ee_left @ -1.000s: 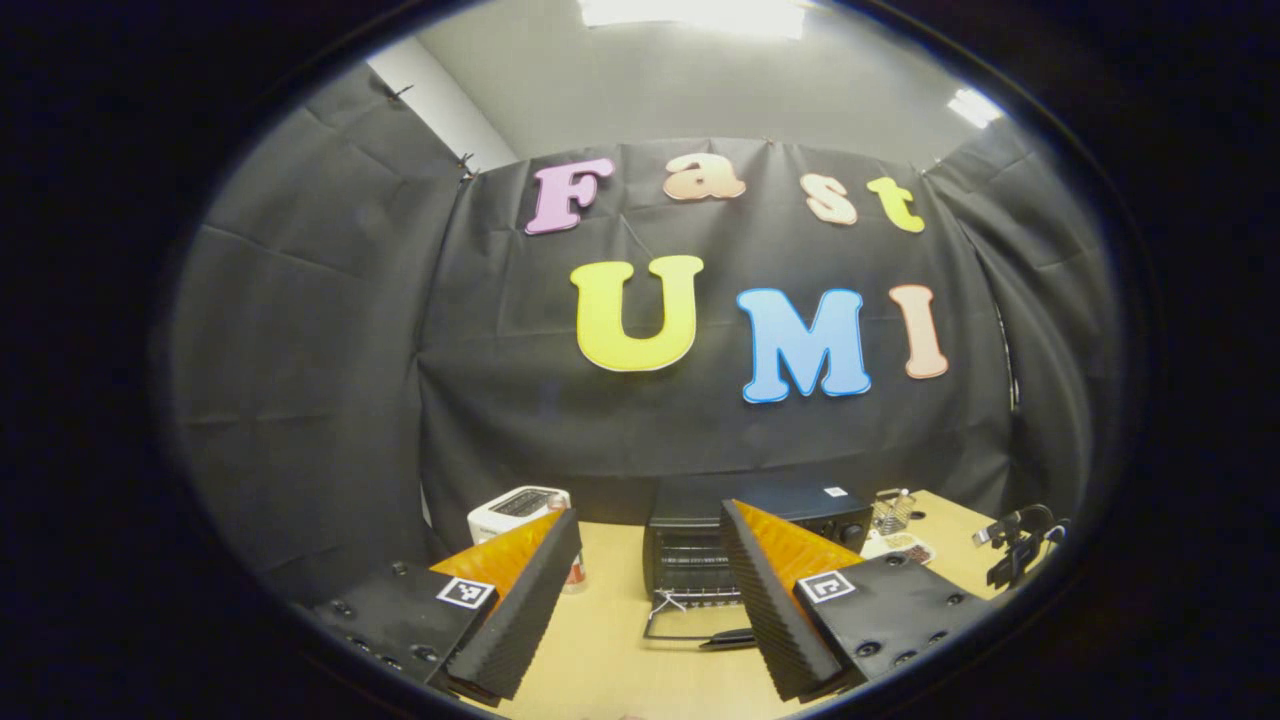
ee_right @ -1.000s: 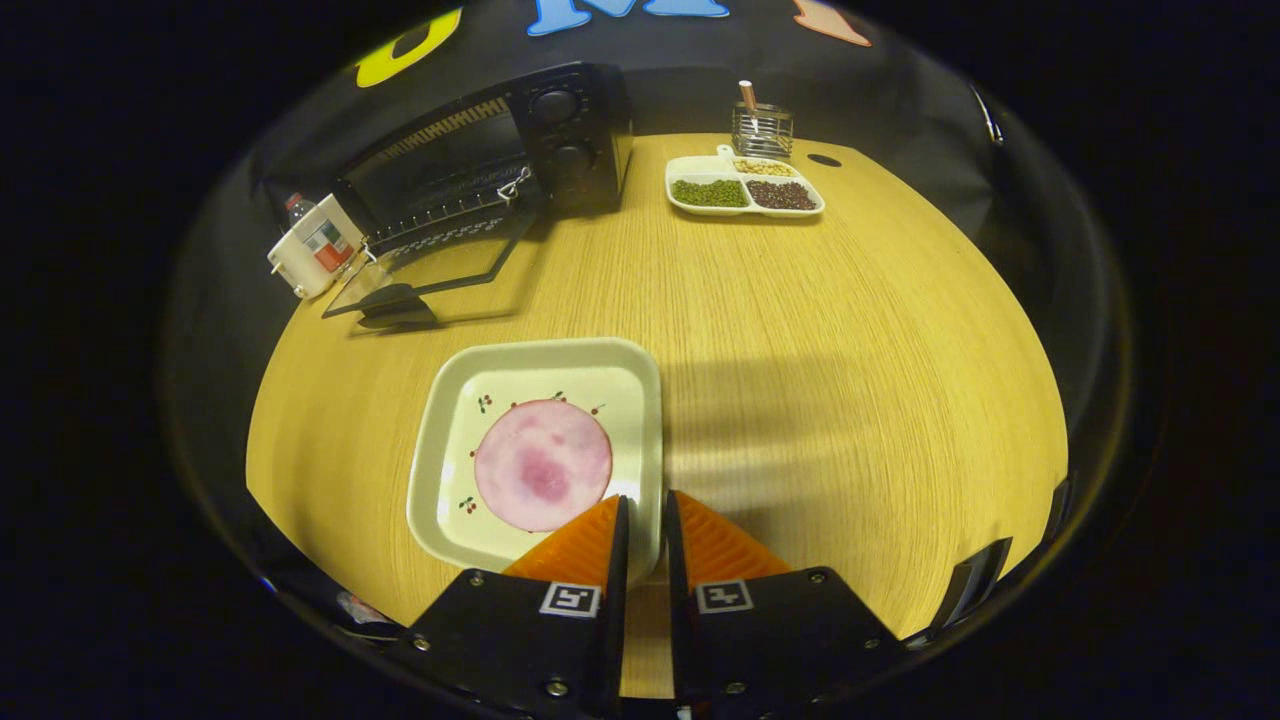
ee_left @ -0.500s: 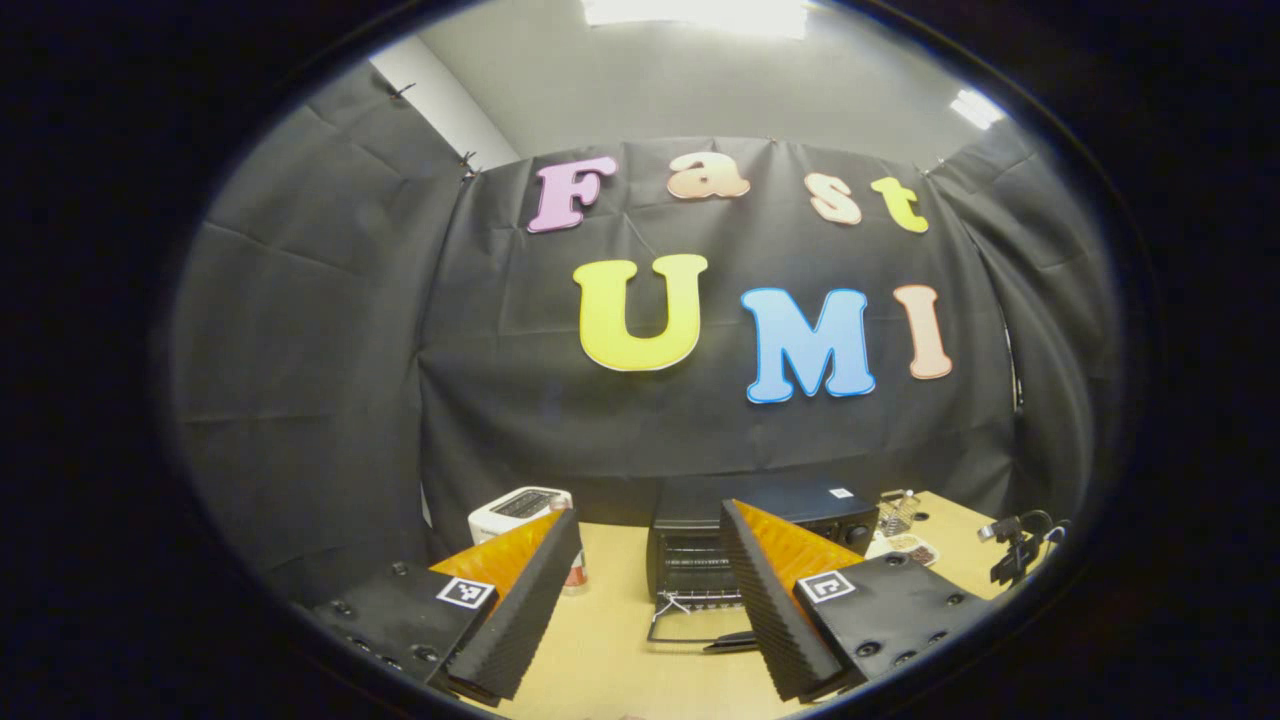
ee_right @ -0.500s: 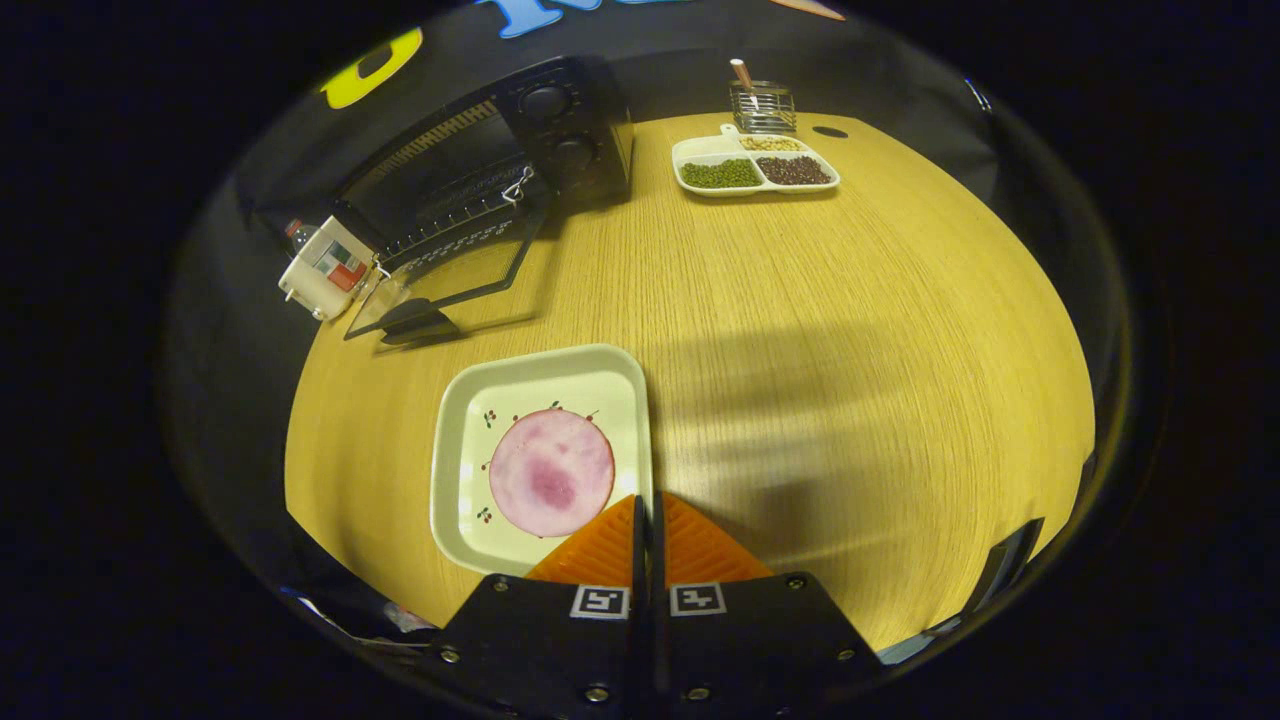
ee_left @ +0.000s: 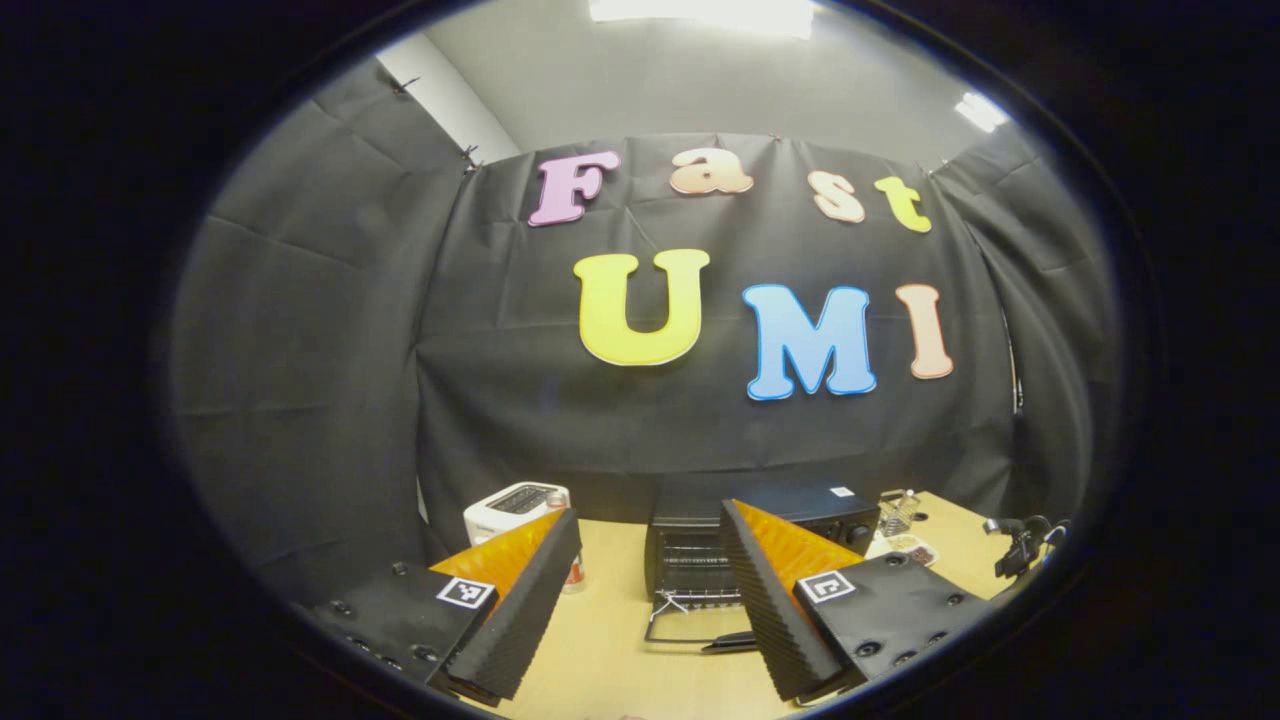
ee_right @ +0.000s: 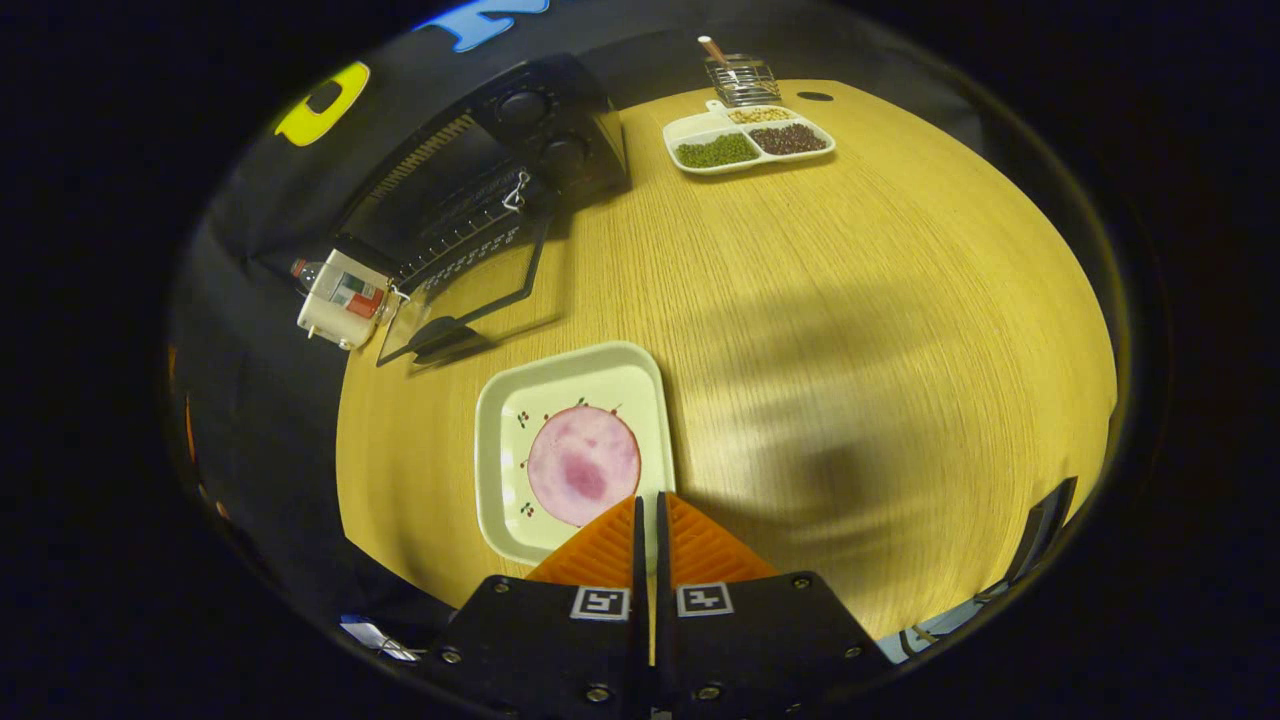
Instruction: Open the electric oven with the left hand, put the food in, and close the electric oven.
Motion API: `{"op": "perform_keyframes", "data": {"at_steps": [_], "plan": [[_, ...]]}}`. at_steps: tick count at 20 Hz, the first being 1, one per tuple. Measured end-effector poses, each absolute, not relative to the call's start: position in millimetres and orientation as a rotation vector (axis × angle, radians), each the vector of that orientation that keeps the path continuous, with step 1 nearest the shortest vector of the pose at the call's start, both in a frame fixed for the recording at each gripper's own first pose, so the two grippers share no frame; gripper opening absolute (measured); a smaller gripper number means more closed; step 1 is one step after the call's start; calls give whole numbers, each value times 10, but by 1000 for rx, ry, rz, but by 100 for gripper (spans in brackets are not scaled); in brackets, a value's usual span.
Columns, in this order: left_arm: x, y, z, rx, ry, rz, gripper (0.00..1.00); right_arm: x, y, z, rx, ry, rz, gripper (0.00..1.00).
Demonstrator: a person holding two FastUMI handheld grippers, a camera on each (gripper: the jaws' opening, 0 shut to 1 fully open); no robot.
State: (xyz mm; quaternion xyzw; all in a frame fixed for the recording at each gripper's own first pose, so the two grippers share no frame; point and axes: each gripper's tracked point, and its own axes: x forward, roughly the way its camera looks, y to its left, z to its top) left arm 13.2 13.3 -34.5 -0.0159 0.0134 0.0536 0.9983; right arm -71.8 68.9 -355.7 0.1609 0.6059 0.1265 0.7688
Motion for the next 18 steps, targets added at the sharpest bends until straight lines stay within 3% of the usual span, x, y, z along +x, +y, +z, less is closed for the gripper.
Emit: {"op": "perform_keyframes", "data": {"at_steps": [1, 3, 4, 7, 9, 10, 11, 12, 14, 17, 18], "plan": [[129, 139, -360, -29, 29, 106, 95, -711, 680, -3578, 304, 1300, 267, 9], [130, 154, -383, -33, 35, 105, 99, -750, 650, -3630, 188, 1293, 260, 16], [138, 156, -385, -37, 36, 104, 99, -768, 608, -3671, 118, 1291, 255, 25], [152, 213, -436, -36, 43, 107, 99, -761, 569, -3597, 12, 1226, 270, 30], [156, 233, -480, -40, 56, 104, 94, -698, 477, -3526, -4, 1177, 243, 30], [166, 242, -517, -43, 66, 105, 99, -705, 434, -3542, -5, 1188, 236, 30], [184, 247, -564, -51, 75, 104, 94, -710, 429, -3552, 8, 1197, 240, 30], [194, 232, -580, -62, 80, 101, 99, -718, 428, -3566, 16, 1212, 242, 29], [226, 212, -572, -71, 81, 95, 95, -711, 394, -3582, 11, 1233, 232, 28], [248, 190, -527, -43, 69, 83, 99, -663, 353, -3508, -7, 1185, 244, 28], [260, 166, -532, -34, 69, 79, 95, -640, 292, -3505, -19, 1180, 232, 28]]}}
